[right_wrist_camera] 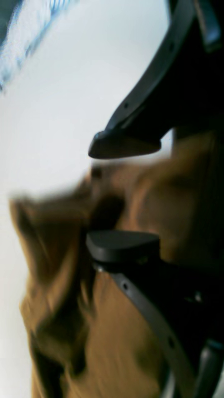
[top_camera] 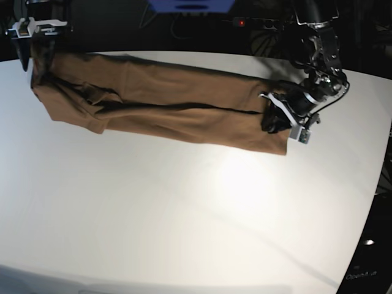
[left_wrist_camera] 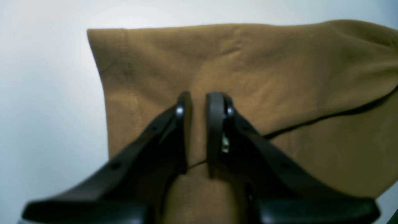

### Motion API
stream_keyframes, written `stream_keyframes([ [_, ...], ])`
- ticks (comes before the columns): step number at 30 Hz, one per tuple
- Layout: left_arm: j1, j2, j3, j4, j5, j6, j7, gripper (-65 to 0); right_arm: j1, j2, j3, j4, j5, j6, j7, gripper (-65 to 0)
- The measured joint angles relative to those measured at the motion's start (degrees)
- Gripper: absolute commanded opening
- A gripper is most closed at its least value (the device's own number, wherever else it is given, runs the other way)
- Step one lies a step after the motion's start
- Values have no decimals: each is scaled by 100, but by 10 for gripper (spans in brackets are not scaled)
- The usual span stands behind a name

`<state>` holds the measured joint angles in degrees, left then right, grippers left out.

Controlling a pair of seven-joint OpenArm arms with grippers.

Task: Fold the T-shirt properly
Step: 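Open the right gripper and regrasp the strip's other end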

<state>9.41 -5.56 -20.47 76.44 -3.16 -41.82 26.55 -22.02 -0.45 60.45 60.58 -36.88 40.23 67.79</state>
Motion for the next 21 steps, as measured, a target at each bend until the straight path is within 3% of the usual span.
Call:
stream_keyframes([
  [3,-2,0,-2,0,2,2,0,-562,50,118,275,4,17,-17,0,-334],
  [11,15,2,-2,0,0,-2,-2,-562,444,234,619,39,20,-17,-2,-650],
  [16,17,2,-2,0,0,-11,-2,-562,660,184,667,577,17,-17,24,-647],
  [21,15,2,-7,0,2,-2,-2,-562,811,-63,612,953,17,-17,20,-647],
])
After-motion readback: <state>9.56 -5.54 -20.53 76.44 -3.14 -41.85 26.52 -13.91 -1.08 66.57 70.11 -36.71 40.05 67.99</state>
